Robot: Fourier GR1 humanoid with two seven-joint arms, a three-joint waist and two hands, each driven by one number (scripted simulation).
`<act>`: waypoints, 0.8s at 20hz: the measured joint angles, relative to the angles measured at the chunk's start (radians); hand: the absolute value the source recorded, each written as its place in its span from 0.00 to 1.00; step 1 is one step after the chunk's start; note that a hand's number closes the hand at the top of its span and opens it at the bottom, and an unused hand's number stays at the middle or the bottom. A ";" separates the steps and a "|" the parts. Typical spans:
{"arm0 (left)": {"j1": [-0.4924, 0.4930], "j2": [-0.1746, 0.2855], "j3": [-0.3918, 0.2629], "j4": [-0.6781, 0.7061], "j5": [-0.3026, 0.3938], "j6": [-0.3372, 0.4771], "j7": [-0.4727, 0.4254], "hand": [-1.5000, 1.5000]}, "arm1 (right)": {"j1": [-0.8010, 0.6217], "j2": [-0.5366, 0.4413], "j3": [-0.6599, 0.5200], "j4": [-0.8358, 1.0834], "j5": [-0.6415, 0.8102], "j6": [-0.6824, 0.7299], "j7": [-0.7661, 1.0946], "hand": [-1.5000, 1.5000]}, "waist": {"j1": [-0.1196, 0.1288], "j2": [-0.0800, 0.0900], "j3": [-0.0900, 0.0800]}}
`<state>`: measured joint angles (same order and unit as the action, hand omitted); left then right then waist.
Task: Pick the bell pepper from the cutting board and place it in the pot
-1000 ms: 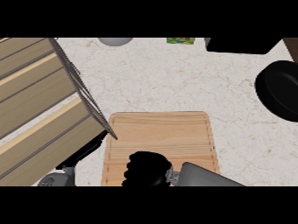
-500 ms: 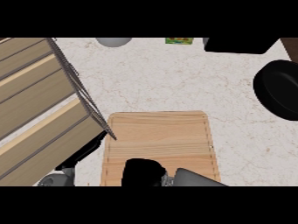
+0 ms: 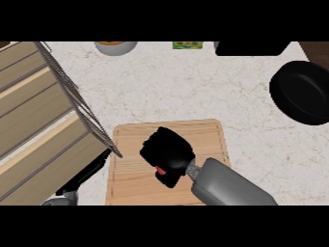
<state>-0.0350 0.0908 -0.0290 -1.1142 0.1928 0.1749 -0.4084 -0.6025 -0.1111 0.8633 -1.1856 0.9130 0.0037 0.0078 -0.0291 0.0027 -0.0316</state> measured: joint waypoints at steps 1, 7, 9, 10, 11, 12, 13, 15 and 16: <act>0.005 -0.001 0.005 0.000 0.001 -0.001 -0.007 0.50 | -0.002 0.010 -0.052 0.015 -0.010 -0.013 0.057 1.00 | -0.007 -0.002 0.001; 0.012 -0.001 0.015 0.009 -0.004 -0.003 -0.022 0.50 | -0.082 0.041 -0.300 0.066 0.023 -0.128 0.399 1.00 | -0.018 -0.013 0.000; 0.011 -0.001 0.015 0.011 -0.006 -0.004 -0.024 0.50 | -0.120 0.037 -0.357 0.072 0.060 -0.167 0.505 1.00 | -0.017 -0.014 -0.001; 0.010 0.000 0.015 0.012 -0.008 -0.004 -0.025 0.50 | -0.138 0.033 -0.383 0.069 0.080 -0.187 0.554 1.00 | -0.016 -0.015 -0.002; 0.008 0.000 0.014 0.014 -0.009 -0.006 -0.025 0.50 | -0.163 0.027 -0.409 0.068 0.101 -0.205 0.600 1.00 | -0.014 -0.015 -0.003; 0.008 0.000 0.014 0.014 -0.009 -0.006 -0.026 0.50 | -0.184 0.016 -0.431 0.067 0.123 -0.219 0.642 1.00 | -0.014 -0.016 -0.003; 0.006 0.000 0.013 0.015 -0.011 -0.007 -0.026 0.50 | -0.205 0.005 -0.455 0.065 0.146 -0.236 0.684 1.00 | -0.013 -0.015 -0.004; 0.006 0.001 0.012 0.014 -0.012 -0.007 -0.027 0.50 | -0.238 -0.026 -0.491 0.058 0.191 -0.262 0.748 1.00 | -0.012 -0.014 -0.004; 0.006 0.001 0.012 0.013 -0.013 -0.007 -0.026 0.50 | -0.247 -0.038 -0.502 0.054 0.217 -0.270 0.783 1.00 | -0.012 -0.014 -0.005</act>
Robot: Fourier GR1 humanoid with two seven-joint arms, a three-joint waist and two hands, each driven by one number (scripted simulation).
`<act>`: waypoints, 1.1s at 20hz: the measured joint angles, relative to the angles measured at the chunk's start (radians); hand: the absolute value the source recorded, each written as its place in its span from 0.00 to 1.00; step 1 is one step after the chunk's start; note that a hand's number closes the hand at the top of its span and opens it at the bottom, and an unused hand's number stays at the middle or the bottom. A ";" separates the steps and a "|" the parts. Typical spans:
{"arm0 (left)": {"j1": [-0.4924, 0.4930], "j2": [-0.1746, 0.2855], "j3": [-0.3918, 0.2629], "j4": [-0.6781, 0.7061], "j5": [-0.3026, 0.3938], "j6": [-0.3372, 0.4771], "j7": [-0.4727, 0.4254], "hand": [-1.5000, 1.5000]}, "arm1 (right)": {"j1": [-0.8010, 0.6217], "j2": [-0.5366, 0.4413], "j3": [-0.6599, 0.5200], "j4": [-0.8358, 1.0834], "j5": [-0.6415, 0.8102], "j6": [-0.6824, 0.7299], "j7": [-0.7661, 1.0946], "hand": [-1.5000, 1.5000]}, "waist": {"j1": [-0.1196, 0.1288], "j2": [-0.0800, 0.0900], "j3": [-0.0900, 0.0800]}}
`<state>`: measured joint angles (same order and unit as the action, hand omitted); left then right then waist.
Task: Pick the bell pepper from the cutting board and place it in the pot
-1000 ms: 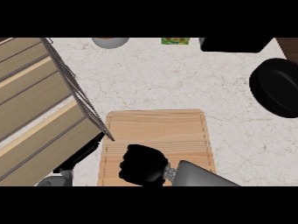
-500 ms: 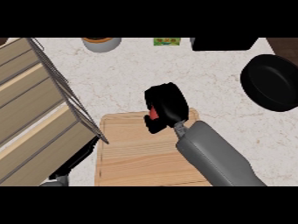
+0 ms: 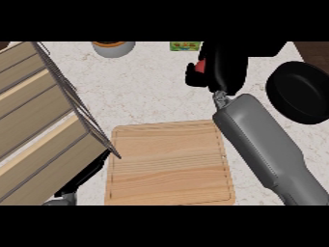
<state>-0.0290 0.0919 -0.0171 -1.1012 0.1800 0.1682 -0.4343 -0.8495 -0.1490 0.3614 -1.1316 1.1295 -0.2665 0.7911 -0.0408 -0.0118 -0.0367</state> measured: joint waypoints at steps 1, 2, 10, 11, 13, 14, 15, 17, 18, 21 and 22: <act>0.000 0.000 -0.001 -0.001 0.000 0.000 0.000 0.50 | -0.007 -0.020 -0.016 -0.004 0.018 -0.008 0.024 1.00 | 0.001 0.001 -0.001; -0.002 0.001 -0.003 -0.002 -0.001 0.000 0.001 0.50 | -0.018 -0.036 -0.033 -0.009 0.033 -0.015 0.046 1.00 | 0.003 0.002 -0.001; 0.007 0.003 -0.002 -0.016 0.003 0.005 0.005 0.50 | 0.013 -0.161 -0.133 -0.063 0.060 0.004 0.119 1.00 | -0.005 0.007 -0.002; 0.009 0.004 -0.001 -0.018 0.004 0.005 0.005 0.50 | 0.026 -0.178 -0.145 -0.069 0.051 0.009 0.115 1.00 | -0.006 0.007 -0.001; 0.011 0.005 -0.001 -0.023 0.004 0.006 0.006 0.50 | 0.050 -0.216 -0.169 -0.076 0.034 0.024 0.103 1.00 | -0.008 0.009 -0.002; 0.012 0.005 -0.002 -0.025 0.004 0.006 0.007 0.50 | 0.065 -0.235 -0.182 -0.080 0.024 0.028 0.094 1.00 | -0.008 0.010 -0.002; 0.012 0.005 -0.002 -0.027 0.005 0.006 0.008 0.50 | 0.084 -0.251 -0.194 -0.085 0.016 0.023 0.086 1.00 | -0.008 0.011 -0.002; 0.012 0.005 -0.003 -0.029 0.007 0.007 0.008 0.50 | 0.105 -0.289 -0.227 -0.094 -0.012 0.015 0.059 1.00 | -0.008 0.014 -0.001; 0.013 0.005 -0.003 -0.030 0.008 0.006 0.008 0.50 | 0.125 -0.304 -0.240 -0.095 -0.022 0.006 0.045 1.00 | -0.008 0.015 -0.001; 0.012 0.006 -0.005 -0.033 0.010 0.007 0.009 0.50 | 0.158 -0.355 -0.286 -0.098 -0.065 -0.005 -0.003 1.00 | -0.007 0.019 0.000; 0.012 0.006 -0.005 -0.034 0.011 0.007 0.008 0.50 | 0.174 -0.370 -0.300 -0.098 -0.082 -0.012 -0.026 1.00 | -0.006 0.020 0.001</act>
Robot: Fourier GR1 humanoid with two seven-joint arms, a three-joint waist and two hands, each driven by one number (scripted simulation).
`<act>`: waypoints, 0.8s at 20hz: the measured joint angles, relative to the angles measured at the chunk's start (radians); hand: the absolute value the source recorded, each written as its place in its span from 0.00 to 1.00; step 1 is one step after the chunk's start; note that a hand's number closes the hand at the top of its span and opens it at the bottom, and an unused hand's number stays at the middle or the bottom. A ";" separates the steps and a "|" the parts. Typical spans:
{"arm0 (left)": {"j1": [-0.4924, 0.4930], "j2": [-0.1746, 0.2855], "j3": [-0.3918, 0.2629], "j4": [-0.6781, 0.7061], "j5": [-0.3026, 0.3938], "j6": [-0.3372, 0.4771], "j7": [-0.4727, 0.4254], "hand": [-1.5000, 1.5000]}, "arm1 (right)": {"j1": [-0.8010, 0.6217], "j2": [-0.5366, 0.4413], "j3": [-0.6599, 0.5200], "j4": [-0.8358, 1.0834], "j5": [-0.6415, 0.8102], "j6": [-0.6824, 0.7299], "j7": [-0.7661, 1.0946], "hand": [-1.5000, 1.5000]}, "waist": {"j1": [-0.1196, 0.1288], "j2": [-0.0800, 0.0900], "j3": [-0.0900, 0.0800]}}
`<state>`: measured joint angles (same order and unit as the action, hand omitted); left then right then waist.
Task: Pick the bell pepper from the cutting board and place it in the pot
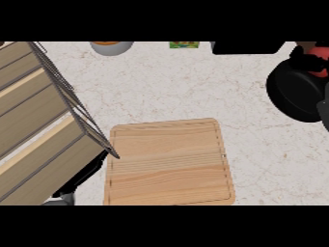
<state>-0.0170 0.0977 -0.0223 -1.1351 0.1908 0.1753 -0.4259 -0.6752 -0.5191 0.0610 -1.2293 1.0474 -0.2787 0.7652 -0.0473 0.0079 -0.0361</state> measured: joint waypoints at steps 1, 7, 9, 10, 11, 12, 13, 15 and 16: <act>0.000 0.000 0.000 0.000 0.001 0.001 -0.001 0.50 | 0.016 -0.015 -0.016 0.003 -0.020 -0.008 -0.026 1.00 | 0.000 0.002 0.001; -0.013 -0.001 -0.010 0.001 0.004 0.000 0.001 0.50 | 0.098 -0.077 -0.085 0.051 -0.101 -0.060 -0.163 1.00 | 0.015 0.012 0.002; -0.018 -0.001 -0.014 0.002 0.004 0.001 0.002 0.50 | 0.120 -0.094 -0.106 0.073 -0.122 -0.077 -0.205 1.00 | 0.021 0.014 0.002; -0.022 -0.001 -0.017 0.003 0.004 -0.001 0.003 0.50 | 0.133 -0.098 -0.115 0.088 -0.130 -0.090 -0.225 1.00 | 0.026 0.016 0.002; -0.024 -0.001 -0.019 0.004 0.004 -0.002 0.003 0.50 | 0.141 -0.104 -0.124 0.102 -0.140 -0.097 -0.243 1.00 | 0.028 0.017 0.002; -0.029 -0.002 -0.021 0.006 0.004 -0.002 0.003 0.50 | 0.144 -0.113 -0.137 0.123 -0.154 -0.097 -0.261 1.00 | 0.033 0.019 0.002; -0.033 -0.002 -0.025 0.008 0.004 -0.002 0.003 0.50 | 0.145 -0.121 -0.146 0.144 -0.163 -0.093 -0.275 1.00 | 0.038 0.021 0.002; -0.041 -0.003 -0.029 0.013 0.004 -0.003 0.003 0.50 | 0.152 -0.124 -0.160 0.189 -0.188 -0.082 -0.305 1.00 | 0.046 0.024 0.003; -0.045 -0.004 -0.031 0.016 0.004 -0.004 0.002 0.50 | 0.148 -0.121 -0.174 0.209 -0.213 -0.071 -0.316 1.00 | 0.050 0.025 0.004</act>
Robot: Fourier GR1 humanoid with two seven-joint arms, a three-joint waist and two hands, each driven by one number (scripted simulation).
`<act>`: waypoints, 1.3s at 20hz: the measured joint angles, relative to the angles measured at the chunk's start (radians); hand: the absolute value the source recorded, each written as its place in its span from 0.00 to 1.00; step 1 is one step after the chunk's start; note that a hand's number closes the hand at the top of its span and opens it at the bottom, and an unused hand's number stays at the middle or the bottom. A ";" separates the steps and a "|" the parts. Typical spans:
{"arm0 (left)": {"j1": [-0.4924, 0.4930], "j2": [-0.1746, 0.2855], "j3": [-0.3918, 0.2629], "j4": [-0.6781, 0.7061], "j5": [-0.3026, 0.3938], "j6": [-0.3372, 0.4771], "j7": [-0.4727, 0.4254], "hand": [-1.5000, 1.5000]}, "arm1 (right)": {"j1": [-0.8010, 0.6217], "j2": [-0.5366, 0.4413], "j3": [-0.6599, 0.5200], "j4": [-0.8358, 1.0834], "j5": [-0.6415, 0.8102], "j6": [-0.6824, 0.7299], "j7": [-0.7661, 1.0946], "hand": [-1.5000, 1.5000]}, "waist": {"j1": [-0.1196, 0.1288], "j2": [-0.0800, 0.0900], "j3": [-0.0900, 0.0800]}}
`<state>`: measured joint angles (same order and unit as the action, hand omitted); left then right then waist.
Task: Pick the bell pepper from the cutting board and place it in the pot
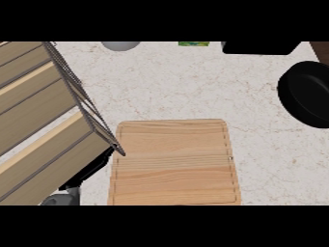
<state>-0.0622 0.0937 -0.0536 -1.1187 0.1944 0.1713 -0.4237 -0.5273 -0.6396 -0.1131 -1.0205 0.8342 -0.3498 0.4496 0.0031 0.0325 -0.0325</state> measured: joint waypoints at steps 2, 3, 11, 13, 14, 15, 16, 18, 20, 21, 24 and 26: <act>-0.004 -0.002 -0.001 0.005 0.002 0.000 -0.002 0.50 | 0.004 0.015 -0.029 0.036 -0.054 0.017 -0.026 0.00 | 0.003 0.000 0.001; -0.005 -0.002 -0.001 0.007 0.003 0.000 -0.004 0.50 | 0.003 0.019 -0.044 0.054 -0.083 0.030 -0.042 0.00 | 0.004 0.000 0.002; -0.018 -0.004 -0.007 0.020 0.006 -0.001 -0.007 0.50 | -0.013 0.036 -0.105 0.143 -0.221 0.085 -0.246 0.00 | 0.016 0.001 0.004; -0.018 -0.005 -0.006 0.023 0.006 -0.001 -0.008 0.50 | -0.023 0.044 -0.128 0.146 -0.254 0.071 -0.300 0.00 | 0.015 -0.001 0.004; -0.020 -0.005 -0.007 0.025 0.006 -0.001 -0.007 0.50 | -0.033 0.052 -0.141 0.145 -0.271 0.061 -0.316 0.00 | 0.017 -0.002 0.004; -0.019 -0.005 -0.006 0.026 0.007 -0.001 -0.008 0.50 | -0.042 0.052 -0.161 0.145 -0.295 0.059 -0.338 0.00 | 0.015 -0.003 0.004; -0.018 -0.005 -0.005 0.027 0.008 0.000 -0.009 0.50 | -0.050 0.055 -0.180 0.145 -0.317 0.056 -0.351 0.00 | 0.014 -0.005 0.004; -0.017 -0.004 -0.004 0.028 0.008 0.000 -0.009 0.50 | -0.069 0.060 -0.219 0.149 -0.362 0.052 -0.366 0.00 | 0.011 -0.007 0.004; -0.012 -0.004 0.000 0.027 0.010 0.000 -0.010 0.50 | -0.072 0.064 -0.266 0.156 -0.411 0.045 -0.389 0.00 | 0.005 -0.009 0.004; -0.010 -0.004 0.001 0.026 0.011 0.000 -0.010 0.50 | -0.075 0.066 -0.289 0.159 -0.435 0.040 -0.401 0.00 | 0.003 -0.010 0.005; -0.006 -0.003 0.003 0.023 0.014 0.003 -0.010 0.50 | -0.080 0.063 -0.355 0.171 -0.503 0.040 -0.438 0.00 | -0.002 -0.010 0.006; -0.002 -0.002 0.004 0.020 0.016 0.005 -0.009 0.50 | -0.080 0.055 -0.395 0.175 -0.541 0.039 -0.465 0.00 | -0.005 -0.011 0.006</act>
<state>-0.0645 0.0917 -0.0498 -1.0984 0.2102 0.1759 -0.4332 -0.6069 -0.5841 -0.5083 -0.8452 0.2932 -0.3107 -0.0152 -0.0023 0.0217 -0.0269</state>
